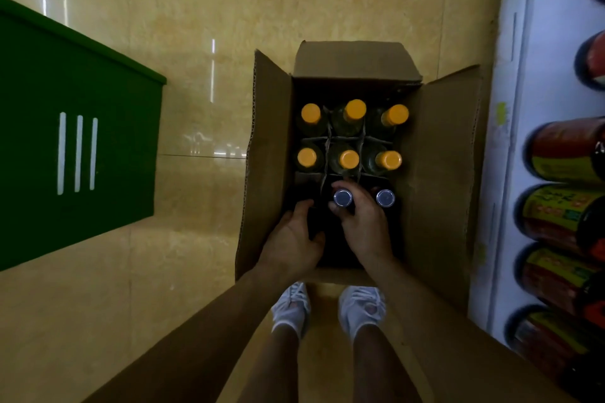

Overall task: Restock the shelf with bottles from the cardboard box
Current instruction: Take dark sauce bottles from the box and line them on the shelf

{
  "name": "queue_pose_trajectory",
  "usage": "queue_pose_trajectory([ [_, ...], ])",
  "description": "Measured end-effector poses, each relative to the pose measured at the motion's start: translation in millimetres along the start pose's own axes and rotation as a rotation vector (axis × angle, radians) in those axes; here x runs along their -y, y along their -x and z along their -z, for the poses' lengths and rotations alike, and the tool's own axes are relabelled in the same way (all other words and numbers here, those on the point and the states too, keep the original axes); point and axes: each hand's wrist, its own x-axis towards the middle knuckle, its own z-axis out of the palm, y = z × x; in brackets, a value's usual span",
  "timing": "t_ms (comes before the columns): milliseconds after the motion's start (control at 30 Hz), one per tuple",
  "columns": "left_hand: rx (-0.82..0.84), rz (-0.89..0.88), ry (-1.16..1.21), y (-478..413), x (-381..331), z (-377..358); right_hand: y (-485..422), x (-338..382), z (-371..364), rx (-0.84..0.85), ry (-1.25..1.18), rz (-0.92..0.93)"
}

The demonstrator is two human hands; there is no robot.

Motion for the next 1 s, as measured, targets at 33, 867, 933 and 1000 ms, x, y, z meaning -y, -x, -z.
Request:
queue_pose_trajectory([
  [33,0.001,0.002,0.002,1.6,0.6,-0.2,1.4,-0.2,1.9,0.017,0.016,0.004],
  [867,-0.024,-0.325,0.216,162.3,-138.4,116.8,138.0,245.9,204.6,0.116,-0.147,0.316],
  [933,-0.029,-0.349,0.217,195.1,-161.0,135.0,157.0,276.6,228.5,0.113,-0.145,0.315],
  [1000,-0.046,-0.379,0.214,231.3,-187.4,156.8,180.0,314.1,255.6,0.08,-0.15,0.316],
])
